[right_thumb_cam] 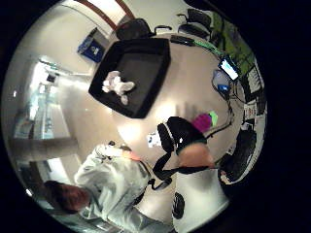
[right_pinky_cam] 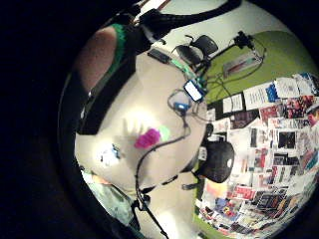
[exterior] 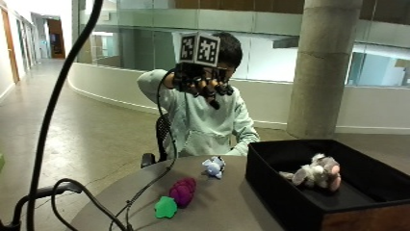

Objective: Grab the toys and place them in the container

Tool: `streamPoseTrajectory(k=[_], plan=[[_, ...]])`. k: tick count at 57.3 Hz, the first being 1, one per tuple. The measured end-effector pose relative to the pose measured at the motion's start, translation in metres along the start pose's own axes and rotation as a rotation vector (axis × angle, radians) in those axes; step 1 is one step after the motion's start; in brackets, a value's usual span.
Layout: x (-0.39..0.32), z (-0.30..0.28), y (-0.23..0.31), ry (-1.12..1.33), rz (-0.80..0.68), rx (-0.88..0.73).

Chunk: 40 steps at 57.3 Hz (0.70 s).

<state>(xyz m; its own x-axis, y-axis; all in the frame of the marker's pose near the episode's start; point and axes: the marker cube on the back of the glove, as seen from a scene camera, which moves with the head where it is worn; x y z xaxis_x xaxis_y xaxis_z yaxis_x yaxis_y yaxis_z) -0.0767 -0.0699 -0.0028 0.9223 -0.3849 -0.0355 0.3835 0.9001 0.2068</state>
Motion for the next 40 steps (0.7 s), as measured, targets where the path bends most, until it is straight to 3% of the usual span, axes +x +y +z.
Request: streamPoseTrajectory(k=[6,25,40], plan=[[0.01,0.039,0.027,-0.016,0.021,-0.04],[0.018,0.199,0.043,-0.125,-0.039,-0.209],[0.018,0.28,0.046,-0.166,-0.038,-0.282]])
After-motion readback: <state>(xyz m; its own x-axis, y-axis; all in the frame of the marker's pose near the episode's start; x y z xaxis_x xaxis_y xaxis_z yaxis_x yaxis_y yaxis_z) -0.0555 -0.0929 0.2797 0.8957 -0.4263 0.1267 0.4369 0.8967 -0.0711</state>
